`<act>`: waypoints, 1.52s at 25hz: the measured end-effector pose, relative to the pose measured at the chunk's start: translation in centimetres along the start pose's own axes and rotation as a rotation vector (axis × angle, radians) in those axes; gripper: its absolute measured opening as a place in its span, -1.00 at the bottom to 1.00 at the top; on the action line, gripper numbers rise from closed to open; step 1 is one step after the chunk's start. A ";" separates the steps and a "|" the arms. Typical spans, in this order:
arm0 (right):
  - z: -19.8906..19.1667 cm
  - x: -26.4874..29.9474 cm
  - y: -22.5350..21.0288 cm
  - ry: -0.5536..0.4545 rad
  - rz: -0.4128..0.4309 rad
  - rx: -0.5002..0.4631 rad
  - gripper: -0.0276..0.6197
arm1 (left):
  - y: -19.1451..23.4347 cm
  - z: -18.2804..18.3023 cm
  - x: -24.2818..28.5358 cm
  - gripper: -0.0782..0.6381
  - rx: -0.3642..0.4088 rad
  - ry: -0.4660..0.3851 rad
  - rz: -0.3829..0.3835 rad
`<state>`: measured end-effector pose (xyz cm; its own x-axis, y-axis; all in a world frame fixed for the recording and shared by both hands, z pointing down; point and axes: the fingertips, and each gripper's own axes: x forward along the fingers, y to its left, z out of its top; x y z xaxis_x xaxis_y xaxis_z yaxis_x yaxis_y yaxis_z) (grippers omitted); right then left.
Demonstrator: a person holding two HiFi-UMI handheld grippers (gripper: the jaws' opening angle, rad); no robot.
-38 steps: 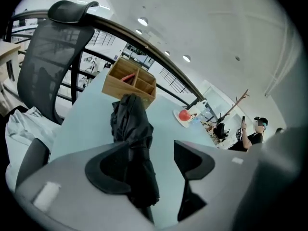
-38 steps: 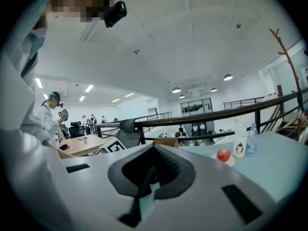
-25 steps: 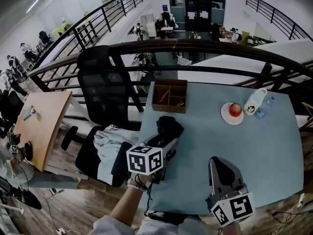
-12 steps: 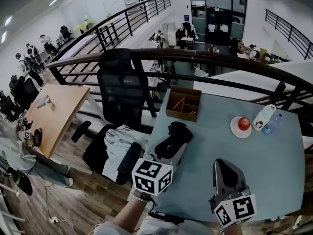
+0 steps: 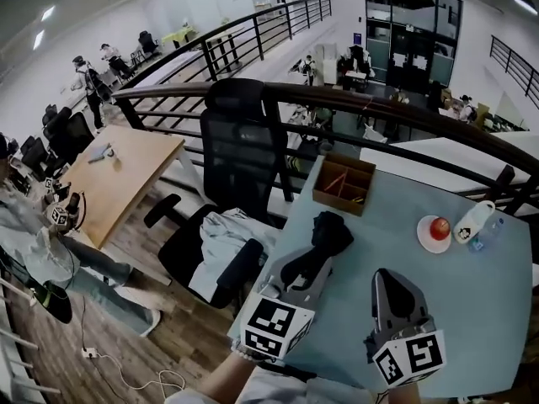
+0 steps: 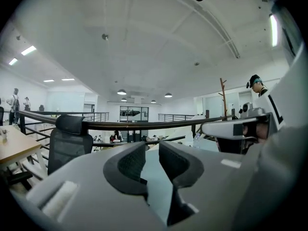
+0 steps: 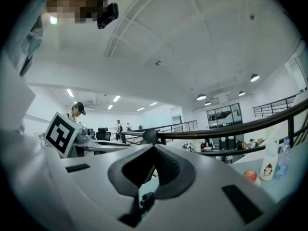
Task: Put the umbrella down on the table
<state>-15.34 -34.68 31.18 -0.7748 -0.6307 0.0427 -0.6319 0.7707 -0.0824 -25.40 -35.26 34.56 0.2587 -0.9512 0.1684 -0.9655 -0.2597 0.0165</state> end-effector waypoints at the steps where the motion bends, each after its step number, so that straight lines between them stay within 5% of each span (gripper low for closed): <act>1: 0.0 0.2 0.2 -0.001 0.010 0.001 -0.91 | 0.1 0.0 -0.4 -0.54 0.007 -0.002 0.011; 7: 0.2 0.0 1.0 -0.012 0.077 0.008 -0.91 | 0.0 0.0 -2.5 -0.75 0.008 -0.020 0.098; 17: -0.8 -4.7 0.7 0.000 0.114 0.003 -0.91 | -4.7 -0.9 -4.8 -0.77 -0.043 -0.031 0.129; 38: -0.7 -11.5 1.3 -0.028 -0.147 0.018 -0.91 | -11.1 -0.2 -6.1 -0.76 0.015 -0.029 -0.150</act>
<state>-7.25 -26.37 31.27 -0.6730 -0.7392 0.0274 -0.7378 0.6682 -0.0953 -16.24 -26.51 33.58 0.4006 -0.9061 0.1362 -0.9157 -0.4011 0.0248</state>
